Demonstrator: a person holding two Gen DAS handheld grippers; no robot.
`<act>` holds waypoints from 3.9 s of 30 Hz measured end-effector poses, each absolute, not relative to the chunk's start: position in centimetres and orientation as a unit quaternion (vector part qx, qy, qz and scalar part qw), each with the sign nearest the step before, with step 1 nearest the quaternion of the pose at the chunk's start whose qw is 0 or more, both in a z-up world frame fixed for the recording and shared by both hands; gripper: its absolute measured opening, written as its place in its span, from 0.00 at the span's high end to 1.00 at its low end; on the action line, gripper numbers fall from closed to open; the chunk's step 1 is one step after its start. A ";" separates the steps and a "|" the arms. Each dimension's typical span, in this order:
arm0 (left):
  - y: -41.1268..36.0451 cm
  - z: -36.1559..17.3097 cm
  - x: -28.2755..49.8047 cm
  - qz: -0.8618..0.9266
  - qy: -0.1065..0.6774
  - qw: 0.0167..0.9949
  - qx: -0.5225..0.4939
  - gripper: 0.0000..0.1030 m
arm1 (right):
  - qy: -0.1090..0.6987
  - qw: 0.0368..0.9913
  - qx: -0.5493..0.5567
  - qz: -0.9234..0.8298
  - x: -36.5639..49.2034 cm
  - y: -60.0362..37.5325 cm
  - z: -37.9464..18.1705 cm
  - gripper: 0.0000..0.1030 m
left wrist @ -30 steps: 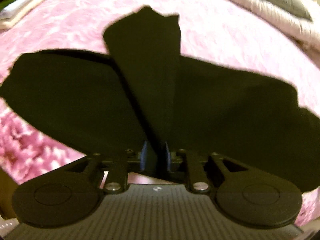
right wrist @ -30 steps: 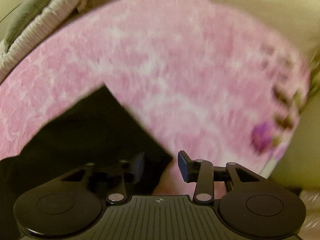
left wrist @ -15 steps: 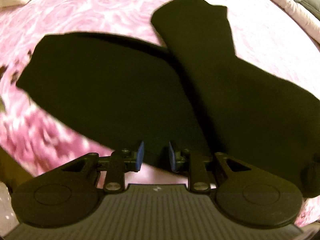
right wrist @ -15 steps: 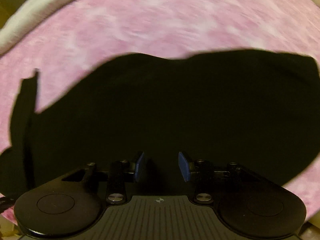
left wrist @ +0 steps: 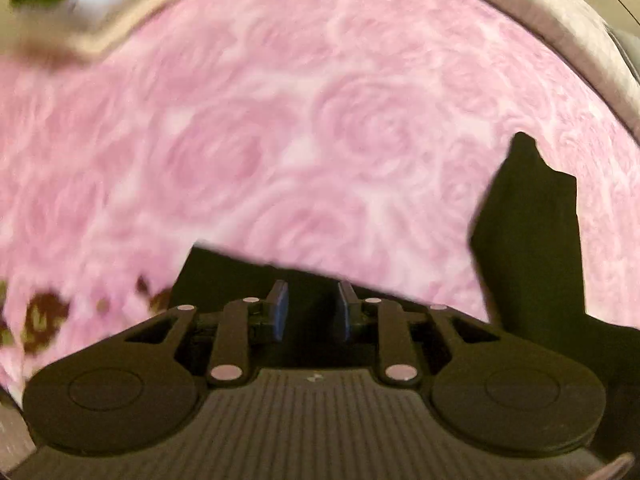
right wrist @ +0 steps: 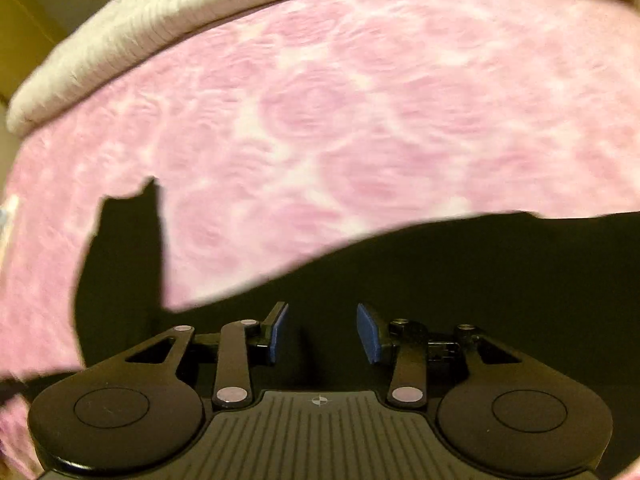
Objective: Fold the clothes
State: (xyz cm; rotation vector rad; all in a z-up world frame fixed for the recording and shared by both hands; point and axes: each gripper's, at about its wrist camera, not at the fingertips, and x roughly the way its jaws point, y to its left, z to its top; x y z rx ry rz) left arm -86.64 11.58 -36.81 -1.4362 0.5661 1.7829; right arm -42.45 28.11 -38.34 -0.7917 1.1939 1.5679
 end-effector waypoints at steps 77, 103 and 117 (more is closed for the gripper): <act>-3.8 -37.5 -90.8 0.707 0.019 0.464 -0.533 0.96 | 0.781 0.419 -0.124 0.446 -45.2 12.0 -47.0 0.99; 4.5 -36.9 -71.6 0.672 0.232 0.491 -0.503 0.84 | 0.565 0.639 -0.154 0.498 -25.3 10.4 -38.9 0.79; 4.7 -27.0 -57.1 0.635 0.310 0.474 -0.525 0.82 | 0.470 0.517 -0.413 0.584 -30.4 10.9 -32.5 0.79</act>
